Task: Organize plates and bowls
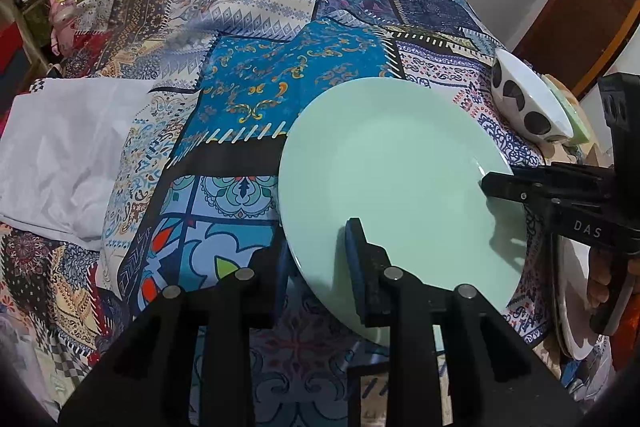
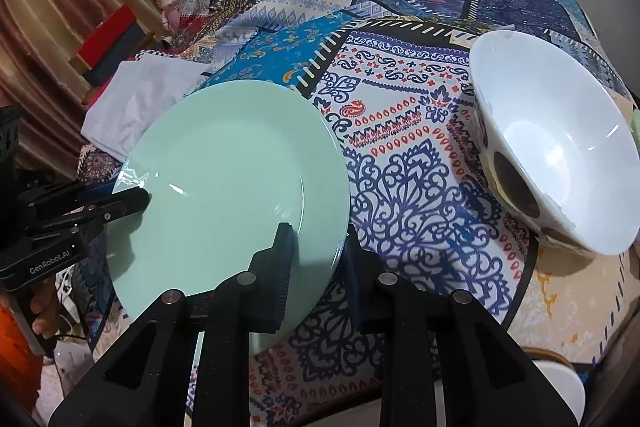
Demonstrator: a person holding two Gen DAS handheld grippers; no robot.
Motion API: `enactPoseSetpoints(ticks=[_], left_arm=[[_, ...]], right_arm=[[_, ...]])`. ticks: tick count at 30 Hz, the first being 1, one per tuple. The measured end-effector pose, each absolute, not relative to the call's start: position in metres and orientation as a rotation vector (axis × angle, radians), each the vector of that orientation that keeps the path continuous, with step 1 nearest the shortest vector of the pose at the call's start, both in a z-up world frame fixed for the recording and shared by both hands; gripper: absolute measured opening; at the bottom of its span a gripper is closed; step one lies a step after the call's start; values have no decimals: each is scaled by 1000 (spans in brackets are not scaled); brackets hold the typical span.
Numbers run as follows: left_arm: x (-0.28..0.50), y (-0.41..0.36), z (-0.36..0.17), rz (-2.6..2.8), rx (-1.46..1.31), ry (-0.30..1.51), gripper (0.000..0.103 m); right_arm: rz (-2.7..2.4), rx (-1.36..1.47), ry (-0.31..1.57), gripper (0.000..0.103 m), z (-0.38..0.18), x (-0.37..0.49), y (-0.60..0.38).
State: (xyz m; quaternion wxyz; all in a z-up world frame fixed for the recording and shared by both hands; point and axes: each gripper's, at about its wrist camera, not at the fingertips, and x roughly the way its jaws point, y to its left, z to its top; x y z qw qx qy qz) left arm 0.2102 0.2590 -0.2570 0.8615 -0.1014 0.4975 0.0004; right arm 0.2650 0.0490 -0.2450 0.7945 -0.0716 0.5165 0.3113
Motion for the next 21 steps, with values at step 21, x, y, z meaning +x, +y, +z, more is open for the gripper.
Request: enactPoseSetpoints(ticks=[21], left_arm=[[174, 205, -198, -24, -171, 959, 26]], right_arm=[[649, -90, 1012, 22, -195, 225, -4]])
